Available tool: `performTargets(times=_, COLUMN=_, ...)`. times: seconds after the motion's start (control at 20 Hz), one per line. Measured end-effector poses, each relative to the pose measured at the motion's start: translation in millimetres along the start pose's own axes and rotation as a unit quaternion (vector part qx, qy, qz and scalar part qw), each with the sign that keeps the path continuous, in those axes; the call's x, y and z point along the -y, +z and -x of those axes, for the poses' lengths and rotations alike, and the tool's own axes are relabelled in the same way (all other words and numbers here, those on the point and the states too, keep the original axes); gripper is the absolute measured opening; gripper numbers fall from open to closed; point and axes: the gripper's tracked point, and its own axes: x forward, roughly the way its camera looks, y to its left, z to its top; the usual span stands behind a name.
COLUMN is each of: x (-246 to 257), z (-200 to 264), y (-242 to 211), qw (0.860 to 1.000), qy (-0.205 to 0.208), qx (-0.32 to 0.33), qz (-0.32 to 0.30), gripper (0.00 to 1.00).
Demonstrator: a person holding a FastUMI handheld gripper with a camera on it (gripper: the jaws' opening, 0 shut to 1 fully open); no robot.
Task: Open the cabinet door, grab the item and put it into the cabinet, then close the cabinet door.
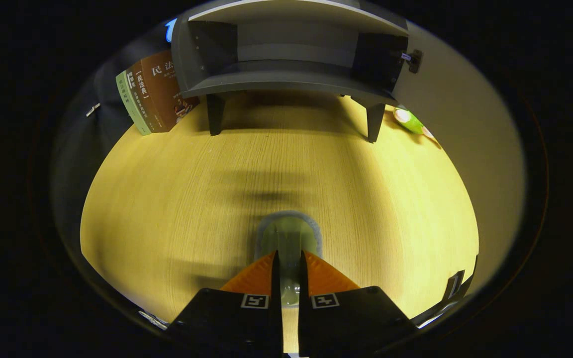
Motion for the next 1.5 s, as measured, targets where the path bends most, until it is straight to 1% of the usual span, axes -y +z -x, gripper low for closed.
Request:
performTargets(times=0.2, x=3.2, z=37.7, y=34.3, qw=0.999, qy=0.007, qx=0.038, qz=-0.022, gripper=0.16)
performTargets(times=0.35, x=7.0, z=70.7, y=72.2, qw=0.997, qy=0.007, qx=0.077, qz=-0.03, gripper=0.16)
performTargets(times=0.55, x=12.9, z=117.3, y=127.7, qw=0.99, qy=0.011, qx=0.137, qz=-0.039, gripper=0.16)
performTargets(times=0.65, x=17.8, z=137.1, y=154.3, qw=0.985, qy=0.005, qx=0.168, qz=-0.031, gripper=0.16)
performTargets(times=0.85, x=20.9, z=186.3, y=225.3, qw=0.968, qy=0.015, qx=0.247, qz=-0.025, gripper=0.16)
performTargets(times=1.05, x=35.4, z=223.2, y=303.9, qw=0.945, qy=-0.003, qx=0.328, qz=-0.011, gripper=0.16)
performTargets(times=1.2, x=40.5, z=236.3, y=355.0, qw=0.929, qy=-0.013, qx=0.369, qz=-0.003, gripper=0.16)
performTargets(times=1.3, x=41.4, z=241.9, y=383.4, qw=0.919, qy=-0.006, qx=0.394, qz=-0.005, gripper=0.16)
performTargets(times=1.5, x=48.6, z=237.1, y=421.3, qw=0.911, qy=0.001, qx=0.412, qz=-0.006, gripper=0.16)
